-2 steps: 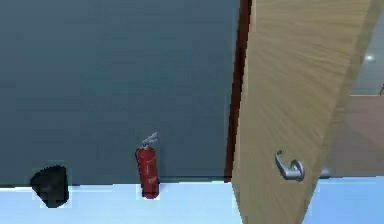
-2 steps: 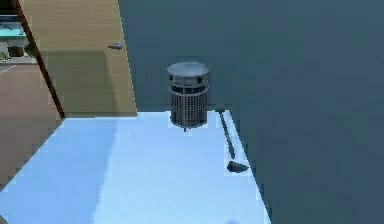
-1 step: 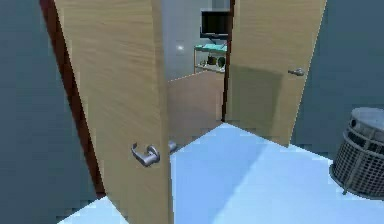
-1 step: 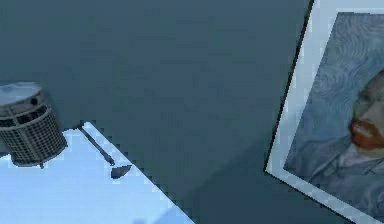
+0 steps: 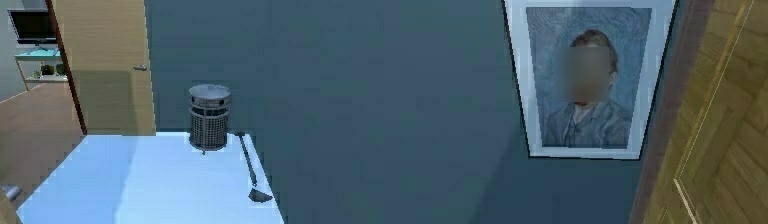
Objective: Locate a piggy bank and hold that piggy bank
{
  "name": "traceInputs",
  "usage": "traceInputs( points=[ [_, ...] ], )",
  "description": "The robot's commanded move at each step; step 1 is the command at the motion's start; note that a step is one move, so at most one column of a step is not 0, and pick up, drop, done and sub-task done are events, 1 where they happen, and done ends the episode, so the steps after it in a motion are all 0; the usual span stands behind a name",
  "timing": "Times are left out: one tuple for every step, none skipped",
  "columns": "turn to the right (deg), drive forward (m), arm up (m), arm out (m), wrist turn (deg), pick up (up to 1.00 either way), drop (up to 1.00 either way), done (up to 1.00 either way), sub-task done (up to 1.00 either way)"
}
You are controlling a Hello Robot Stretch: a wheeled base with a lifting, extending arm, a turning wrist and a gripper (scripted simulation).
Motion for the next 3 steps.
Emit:
traceInputs(
  points=[
    [0.0, 0.1, 0.0, 0.0, 0.0, 0.0, 0.0, 0.0, 0.0],
    [-33.0, 0.0, 0.0, 0.0, 0.0, 0.0, 0.0, 0.0, 0.0],
    [0.0, 0.2, 0.0, 0.0, 0.0, 0.0, 0.0, 0.0, 0.0]
  ],
)
